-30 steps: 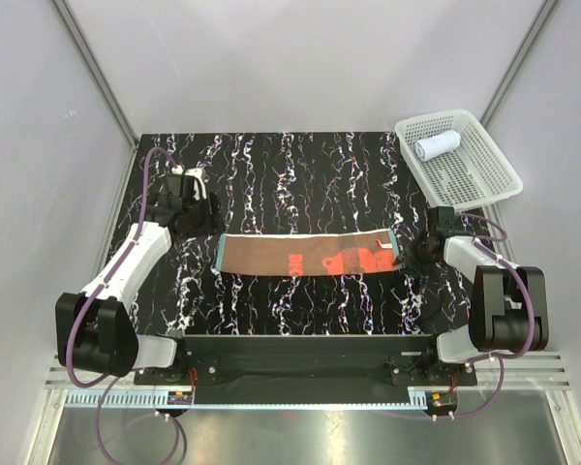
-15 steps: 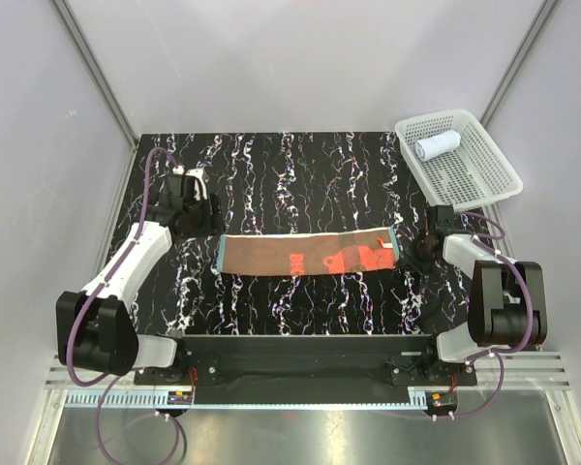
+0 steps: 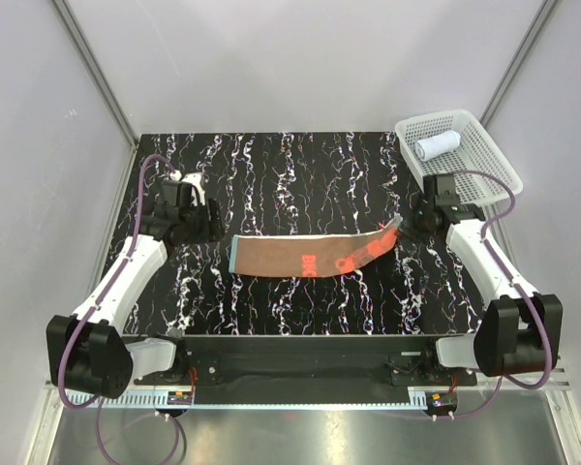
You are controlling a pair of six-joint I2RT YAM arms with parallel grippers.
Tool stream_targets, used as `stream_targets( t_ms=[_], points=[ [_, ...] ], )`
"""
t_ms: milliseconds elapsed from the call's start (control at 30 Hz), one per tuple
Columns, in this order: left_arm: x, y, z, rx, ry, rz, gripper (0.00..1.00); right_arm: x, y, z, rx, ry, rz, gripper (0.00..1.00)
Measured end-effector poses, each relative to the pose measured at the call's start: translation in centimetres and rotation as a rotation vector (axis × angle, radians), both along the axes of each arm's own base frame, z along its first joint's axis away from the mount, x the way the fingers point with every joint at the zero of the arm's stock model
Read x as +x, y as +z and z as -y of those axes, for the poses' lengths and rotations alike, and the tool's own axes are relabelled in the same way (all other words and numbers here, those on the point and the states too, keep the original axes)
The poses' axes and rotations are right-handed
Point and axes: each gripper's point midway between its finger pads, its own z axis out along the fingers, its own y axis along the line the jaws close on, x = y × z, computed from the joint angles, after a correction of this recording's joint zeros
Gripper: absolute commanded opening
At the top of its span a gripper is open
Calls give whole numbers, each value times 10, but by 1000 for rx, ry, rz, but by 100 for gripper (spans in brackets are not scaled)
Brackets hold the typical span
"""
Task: Roll the towels
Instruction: Fold the towel
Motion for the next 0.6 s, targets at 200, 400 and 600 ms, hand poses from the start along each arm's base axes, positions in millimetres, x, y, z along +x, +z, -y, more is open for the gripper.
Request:
stream_targets(
  t_ms=[200,400,600],
  points=[
    [-1,1,-3,11,11,7,68,16,47,-74,2,188,86,0],
    [0,3,-6,24,24,15,68,18,57,-151,19,350,89,0],
    [1,8,-14,51,53,39,69,21,62,-226,28,483,93,0]
  ],
)
